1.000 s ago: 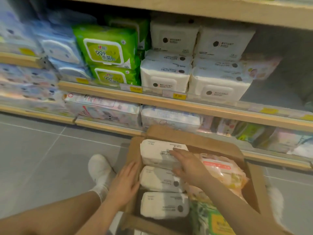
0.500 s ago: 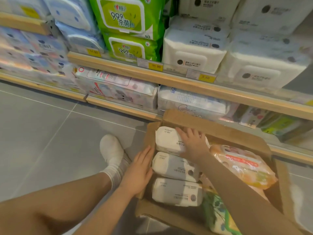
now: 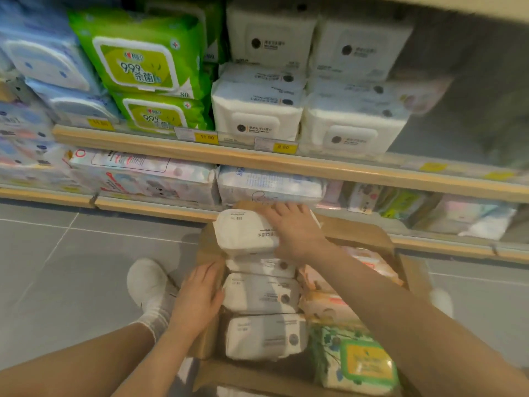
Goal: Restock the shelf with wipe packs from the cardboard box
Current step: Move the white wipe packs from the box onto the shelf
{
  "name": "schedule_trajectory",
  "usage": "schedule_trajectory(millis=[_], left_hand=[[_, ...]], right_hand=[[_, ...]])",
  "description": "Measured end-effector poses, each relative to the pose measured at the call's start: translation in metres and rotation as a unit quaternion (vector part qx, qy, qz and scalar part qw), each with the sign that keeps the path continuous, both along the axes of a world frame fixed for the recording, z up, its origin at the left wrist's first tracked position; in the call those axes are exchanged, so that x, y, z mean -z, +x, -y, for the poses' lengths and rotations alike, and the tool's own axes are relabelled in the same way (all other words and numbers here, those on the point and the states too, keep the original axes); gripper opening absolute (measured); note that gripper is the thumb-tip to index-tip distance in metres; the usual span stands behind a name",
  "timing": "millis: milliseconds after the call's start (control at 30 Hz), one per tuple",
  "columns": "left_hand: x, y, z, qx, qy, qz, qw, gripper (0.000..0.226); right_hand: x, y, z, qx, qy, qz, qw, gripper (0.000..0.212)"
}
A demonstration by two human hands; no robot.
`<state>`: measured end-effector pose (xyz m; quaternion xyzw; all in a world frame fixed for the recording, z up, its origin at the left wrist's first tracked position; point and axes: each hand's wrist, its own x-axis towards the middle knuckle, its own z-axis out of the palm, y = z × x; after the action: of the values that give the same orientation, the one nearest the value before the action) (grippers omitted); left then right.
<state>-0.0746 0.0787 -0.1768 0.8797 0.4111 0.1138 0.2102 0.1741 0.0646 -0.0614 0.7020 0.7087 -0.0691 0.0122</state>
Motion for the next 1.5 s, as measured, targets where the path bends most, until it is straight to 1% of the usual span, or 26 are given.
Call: schedule_trajectory(millis=[67,133,233,300,367,433,533,567,633,767,867,967,1133,1200,1300,1500], left_hand=[[-0.003,0.012,0.001,0.032,0.025,-0.026,0.999,0.054],[-0.002,0.027,0.004,0.06,0.027,-0.04,0.997,0.055],[0.0,0.049,0.014,0.107,0.018,-0.056,0.993,0.062],[0.001,0.061,0.025,0.152,-0.006,-0.087,0.985,0.066],[0.007,0.068,0.038,0.208,-0.04,-0.14,0.967,0.07],[0.017,0.071,0.054,0.256,-0.078,-0.199,0.943,0.075],[0.035,0.066,0.071,0.313,-0.086,-0.271,0.906,0.083],[0.039,0.064,0.073,0.319,-0.081,-0.285,0.9,0.087],[0.043,0.062,0.074,0.32,-0.078,-0.288,0.899,0.092],[0.039,0.065,0.074,0.323,-0.064,-0.312,0.891,0.099],[0.038,0.07,0.076,0.329,-0.025,-0.339,0.881,0.098],[0.037,0.073,0.076,0.327,-0.007,-0.352,0.877,0.097],[0.046,0.073,0.077,0.321,-0.042,-0.35,0.879,0.102],[0.044,0.075,0.076,0.314,-0.051,-0.347,0.882,0.099],[0.04,0.074,0.076,0.308,-0.067,-0.326,0.891,0.09],[-0.001,0.069,0.07,0.312,-0.022,-0.326,0.892,0.077]], right_hand=[[-0.023,0.016,0.014,0.019,0.022,0.016,0.999,0.092],[-0.042,0.034,0.03,0.037,0.039,0.03,0.998,0.091],[-0.06,0.062,0.061,0.082,0.052,0.045,0.994,0.091],[-0.062,0.077,0.085,0.124,0.06,0.045,0.99,0.093],[-0.059,0.088,0.108,0.165,0.062,0.033,0.984,0.094],[-0.052,0.095,0.13,0.201,0.055,0.026,0.978,0.094],[-0.034,0.096,0.159,0.246,0.047,0.009,0.968,0.093],[-0.028,0.093,0.166,0.26,0.061,0.001,0.964,0.093],[-0.018,0.088,0.175,0.279,0.085,-0.006,0.957,0.093],[-0.014,0.09,0.176,0.287,0.082,-0.013,0.954,0.093],[-0.014,0.094,0.169,0.286,0.076,-0.015,0.955,0.092],[-0.013,0.094,0.167,0.284,0.077,-0.013,0.956,0.092],[-0.013,0.092,0.17,0.279,0.085,-0.009,0.957,0.09],[-0.013,0.092,0.169,0.278,0.089,-0.009,0.956,0.09],[-0.013,0.095,0.167,0.28,0.082,-0.013,0.956,0.093],[-0.017,0.094,0.167,0.282,0.064,-0.019,0.957,0.094]])
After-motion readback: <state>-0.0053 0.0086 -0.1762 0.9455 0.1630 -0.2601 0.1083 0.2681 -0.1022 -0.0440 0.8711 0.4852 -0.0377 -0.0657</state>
